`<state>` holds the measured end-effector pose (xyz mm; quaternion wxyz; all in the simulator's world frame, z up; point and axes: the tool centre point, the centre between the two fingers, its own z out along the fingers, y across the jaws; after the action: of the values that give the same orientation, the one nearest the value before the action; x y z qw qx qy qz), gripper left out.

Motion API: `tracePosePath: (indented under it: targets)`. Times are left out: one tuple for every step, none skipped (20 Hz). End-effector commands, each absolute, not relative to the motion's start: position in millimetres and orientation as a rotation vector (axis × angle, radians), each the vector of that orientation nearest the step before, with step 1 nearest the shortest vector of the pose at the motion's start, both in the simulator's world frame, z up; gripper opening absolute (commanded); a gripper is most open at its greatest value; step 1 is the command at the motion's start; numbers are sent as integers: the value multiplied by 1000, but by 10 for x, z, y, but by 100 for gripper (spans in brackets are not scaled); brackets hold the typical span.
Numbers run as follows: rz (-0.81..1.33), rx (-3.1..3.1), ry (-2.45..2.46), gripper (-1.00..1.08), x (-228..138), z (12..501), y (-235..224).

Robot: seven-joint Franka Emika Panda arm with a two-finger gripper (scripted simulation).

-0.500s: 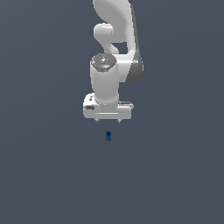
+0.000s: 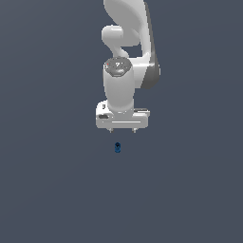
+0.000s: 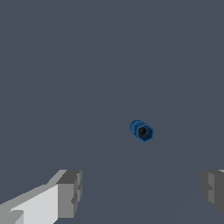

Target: Pick up the object and move it to a goal position.

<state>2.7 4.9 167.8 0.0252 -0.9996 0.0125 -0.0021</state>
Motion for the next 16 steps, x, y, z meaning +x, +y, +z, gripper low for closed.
tracePosePath:
  targets:
    - [-5,-3084,28,100,20,1684,104]
    - [-5,-3084,28,100,20,1684,102]
    - [-5,-3084,30,100,21,1683,96]
    - [-6,-3085,33,100,21,1684,91]
    - [-6,-3085,34,100,21,1685,91]
    - [-6,-3085,34,100,21,1684,89]
    - [-6,-3085,31,100,21,1683,91]
    - [-6,-3085,26,100,22,1679,91]
    - [-6,-3086,18,100,23,1675,90]
    - [-6,-3087,9,100,25,1668,87]
    - [-6,-3087,-3,100,27,1660,83]
    - [-6,-3088,-17,100,30,1650,79]
    - [-6,-3090,-33,100,33,1639,74]
    - [-7,-3091,-51,100,36,1627,68]
    - [-7,-3092,-71,100,40,1613,61]
    - [-7,-3093,-94,100,44,1598,55]
